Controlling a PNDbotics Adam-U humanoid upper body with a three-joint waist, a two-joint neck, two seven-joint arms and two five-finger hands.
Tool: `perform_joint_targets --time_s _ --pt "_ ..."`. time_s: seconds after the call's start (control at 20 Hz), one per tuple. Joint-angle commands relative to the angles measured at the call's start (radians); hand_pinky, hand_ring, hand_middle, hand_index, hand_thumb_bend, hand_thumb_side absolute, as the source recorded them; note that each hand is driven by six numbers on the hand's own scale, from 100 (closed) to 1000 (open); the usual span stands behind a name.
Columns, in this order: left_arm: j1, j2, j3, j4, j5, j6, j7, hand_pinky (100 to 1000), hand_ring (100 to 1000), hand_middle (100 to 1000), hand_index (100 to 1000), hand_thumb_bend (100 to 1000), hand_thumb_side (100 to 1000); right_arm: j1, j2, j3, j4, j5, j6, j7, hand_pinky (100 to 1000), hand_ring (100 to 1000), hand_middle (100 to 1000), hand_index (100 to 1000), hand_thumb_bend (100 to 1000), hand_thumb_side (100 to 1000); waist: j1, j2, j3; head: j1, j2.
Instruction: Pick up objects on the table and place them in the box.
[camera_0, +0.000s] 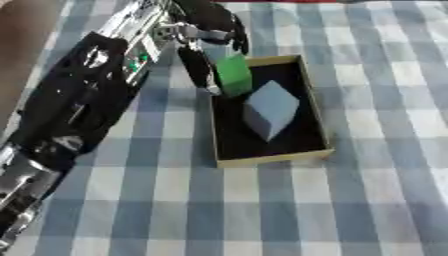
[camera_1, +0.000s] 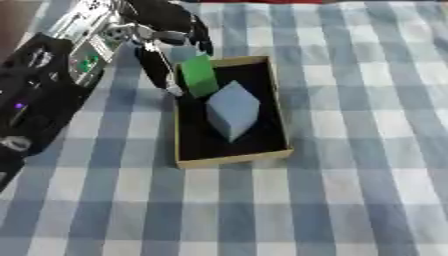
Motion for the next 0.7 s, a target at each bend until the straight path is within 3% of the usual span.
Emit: perform_joint_targets --time_s 0.05,0.55,0.6,0.7 --pt "-0.015 0.008 0.008 -0.009 -0.022 -0.005 0.016 737 804 761 873 667 537 -0.016 -0.017 -0.011 -0.017 -0.003 0.001 0.000 824 792 797 807 100 1000 -0.004 -0.024 0.002 0.001 -0.009" --pt "-0.016 0.008 0.024 -0.037 -0.004 0.008 0.050 746 815 777 884 655 545 -0.017 -0.017 -0.010 -0.017 -0.002 0.003 0.003 824 793 797 807 100 1000 -0.007 -0.027 0.008 -0.003 -0.006" --pt "-0.021 0.010 0.029 -0.043 0.000 0.010 0.052 722 787 745 860 542 507 -0.017 -0.018 -0.010 -0.017 -0.002 0.003 0.003 824 794 798 807 100 1000 -0.009 -0.031 0.012 -0.004 -0.001" --pt "-0.032 0.021 0.049 -0.074 0.020 0.007 0.070 718 781 741 853 523 506 -0.013 -0.022 -0.012 -0.017 0.000 0.003 0.003 824 794 798 808 100 1000 -0.010 -0.040 0.023 -0.009 0.011"
